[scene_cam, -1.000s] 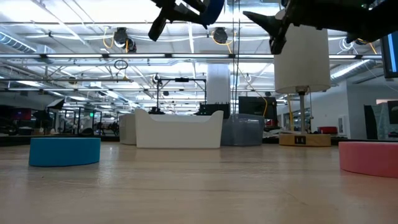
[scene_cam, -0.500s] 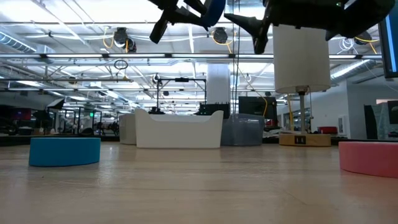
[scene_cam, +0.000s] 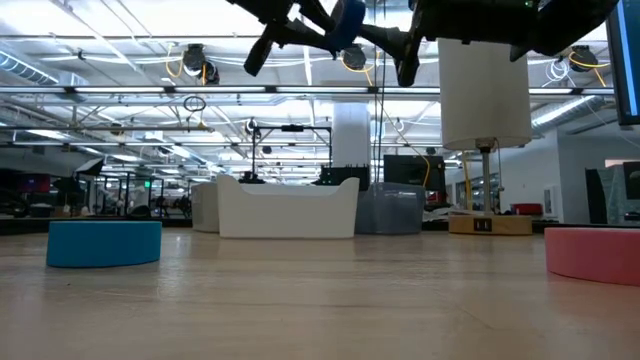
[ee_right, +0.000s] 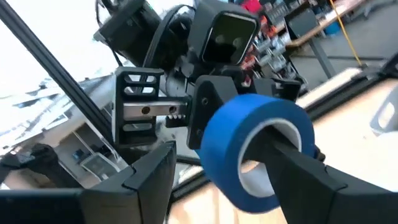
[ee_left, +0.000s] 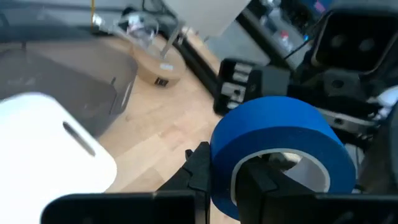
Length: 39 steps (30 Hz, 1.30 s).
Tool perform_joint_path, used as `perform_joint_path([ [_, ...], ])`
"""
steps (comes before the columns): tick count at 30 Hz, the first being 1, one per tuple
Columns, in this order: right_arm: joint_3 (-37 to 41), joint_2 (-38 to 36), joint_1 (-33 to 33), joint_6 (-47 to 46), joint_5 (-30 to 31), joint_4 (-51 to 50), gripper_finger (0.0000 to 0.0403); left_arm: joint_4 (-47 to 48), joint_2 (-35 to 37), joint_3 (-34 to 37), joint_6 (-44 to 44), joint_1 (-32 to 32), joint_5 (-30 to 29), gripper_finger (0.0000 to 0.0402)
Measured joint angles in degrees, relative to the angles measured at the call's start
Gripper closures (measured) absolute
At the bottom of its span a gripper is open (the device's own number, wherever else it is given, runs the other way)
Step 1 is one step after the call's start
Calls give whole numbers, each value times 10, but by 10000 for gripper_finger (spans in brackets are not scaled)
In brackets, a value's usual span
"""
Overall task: Pick and place Stapler, Stapler remover, tape
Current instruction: Put the dark blue tape into the black bin
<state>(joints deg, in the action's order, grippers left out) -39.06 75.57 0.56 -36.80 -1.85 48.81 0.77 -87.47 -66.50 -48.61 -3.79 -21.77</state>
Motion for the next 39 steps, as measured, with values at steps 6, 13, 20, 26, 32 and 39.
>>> perform_joint_path([
  [6, -6, 0, 1, 7, 0, -26, 207, -22, -30, 0, -7, 11, 35, 366],
  [13, -6, 0, 6, 0, -27, -45, 284, -17, -33, 0, 5, 17, 46, 366],
  [20, -7, 0, 15, 0, -56, -45, 363, -5, -29, 0, 64, 26, 88, 338],
  [26, -7, -1, 38, 0, -61, -75, 367, 19, -27, 0, 69, 32, 95, 229],
  [32, -6, -1, 69, 2, -44, -101, 367, 112, -8, 1, 70, 48, 217, 159],
  [39, -11, -1, 88, 93, 76, -119, 367, 285, 7, 0, 10, 42, 262, 144],
])
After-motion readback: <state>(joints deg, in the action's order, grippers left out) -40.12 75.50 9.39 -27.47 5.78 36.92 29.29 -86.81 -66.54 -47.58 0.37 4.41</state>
